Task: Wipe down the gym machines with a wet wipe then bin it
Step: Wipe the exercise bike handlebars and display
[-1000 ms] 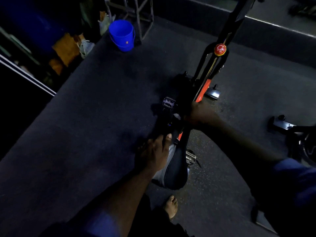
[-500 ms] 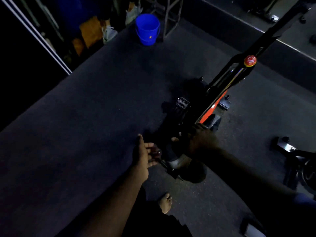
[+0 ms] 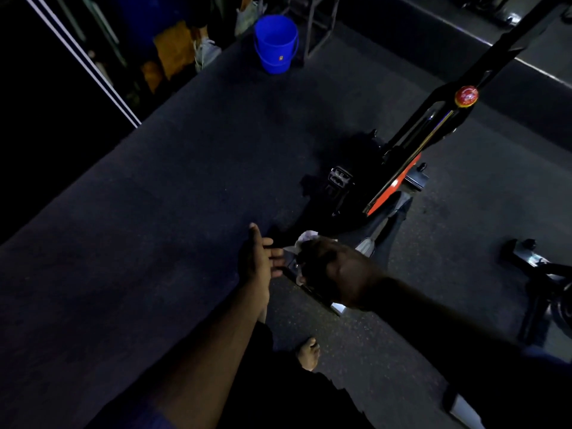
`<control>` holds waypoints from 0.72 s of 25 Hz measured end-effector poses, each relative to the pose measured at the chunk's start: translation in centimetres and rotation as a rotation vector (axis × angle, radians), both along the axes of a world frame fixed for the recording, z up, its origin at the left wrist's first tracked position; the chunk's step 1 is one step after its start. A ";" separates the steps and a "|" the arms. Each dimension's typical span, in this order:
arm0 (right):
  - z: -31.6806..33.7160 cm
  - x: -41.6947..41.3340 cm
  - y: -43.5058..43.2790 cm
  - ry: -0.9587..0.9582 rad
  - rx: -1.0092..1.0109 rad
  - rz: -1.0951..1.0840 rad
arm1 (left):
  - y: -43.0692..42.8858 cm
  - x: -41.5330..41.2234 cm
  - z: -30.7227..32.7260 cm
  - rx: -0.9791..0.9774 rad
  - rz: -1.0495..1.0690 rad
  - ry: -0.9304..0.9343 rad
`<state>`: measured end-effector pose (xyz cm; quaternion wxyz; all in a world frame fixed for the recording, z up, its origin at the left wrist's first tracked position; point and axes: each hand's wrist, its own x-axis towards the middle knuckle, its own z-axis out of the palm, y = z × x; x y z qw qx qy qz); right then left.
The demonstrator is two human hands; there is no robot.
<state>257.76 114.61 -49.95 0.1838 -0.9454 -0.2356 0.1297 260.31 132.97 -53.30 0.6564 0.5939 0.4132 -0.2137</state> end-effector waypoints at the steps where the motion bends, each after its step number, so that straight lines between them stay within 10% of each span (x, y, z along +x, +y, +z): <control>1: 0.2 -0.5 -0.4 0.125 0.012 -0.097 | -0.3 -0.1 0.0 0.020 0.002 -0.006; 4: -0.7 -3.6 -2.3 0.373 0.209 -0.231 | -1.6 -0.4 0.0 0.041 -0.024 -0.025; 8: -2.3 -7.0 -6.3 -0.267 0.181 0.088 | -4.3 0.3 1.4 0.131 -0.076 -0.131; 12: -4.3 -6.4 -5.3 -0.306 0.336 -0.341 | -7.7 1.4 2.4 0.299 -0.307 -0.243; 18: -3.3 -2.4 -8.7 -0.311 0.082 -0.411 | -11.4 4.2 3.2 0.324 -0.760 -0.323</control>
